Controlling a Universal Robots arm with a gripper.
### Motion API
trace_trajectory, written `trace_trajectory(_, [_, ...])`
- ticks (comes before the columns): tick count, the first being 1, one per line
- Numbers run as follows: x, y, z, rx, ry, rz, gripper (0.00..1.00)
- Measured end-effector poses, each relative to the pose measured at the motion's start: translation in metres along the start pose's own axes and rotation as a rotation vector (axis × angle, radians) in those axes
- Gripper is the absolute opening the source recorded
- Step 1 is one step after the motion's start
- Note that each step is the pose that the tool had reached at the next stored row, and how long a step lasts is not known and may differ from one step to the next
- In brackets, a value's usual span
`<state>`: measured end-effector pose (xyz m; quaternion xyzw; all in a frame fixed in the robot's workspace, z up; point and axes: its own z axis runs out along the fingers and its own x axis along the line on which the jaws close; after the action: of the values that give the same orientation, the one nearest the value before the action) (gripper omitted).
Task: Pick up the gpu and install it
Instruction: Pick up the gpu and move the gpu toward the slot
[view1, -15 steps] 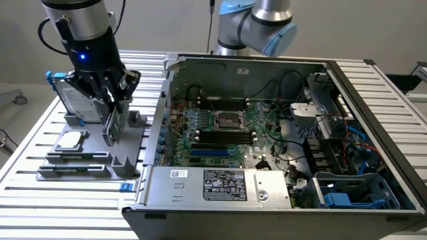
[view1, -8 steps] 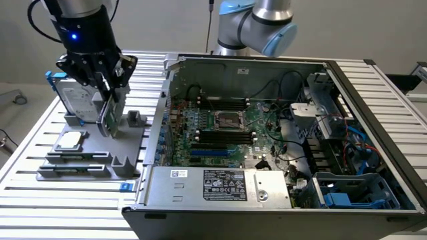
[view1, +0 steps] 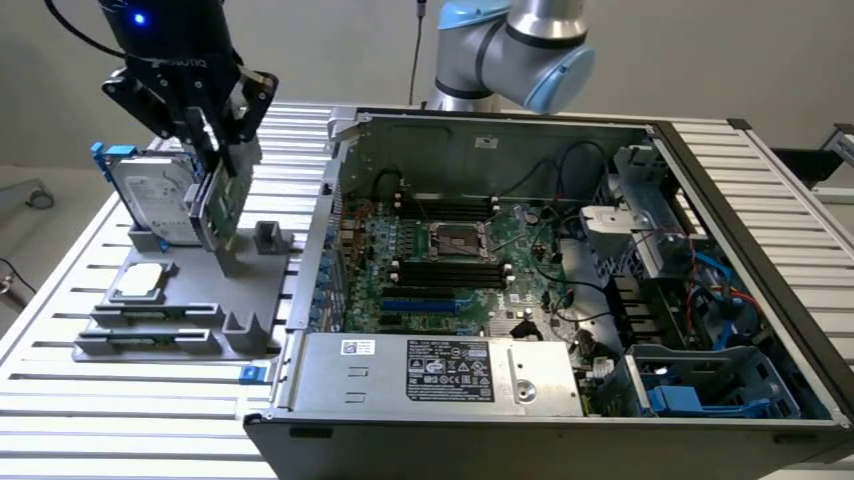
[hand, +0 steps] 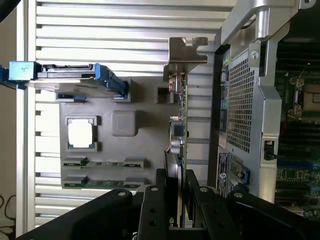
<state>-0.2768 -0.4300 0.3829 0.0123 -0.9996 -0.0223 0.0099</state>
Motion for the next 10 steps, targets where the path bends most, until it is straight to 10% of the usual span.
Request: trace_trajectory(10, [-0.038, -0.0007, -0.0299, 0.0001, 0.0119, 0.000, 0.26])
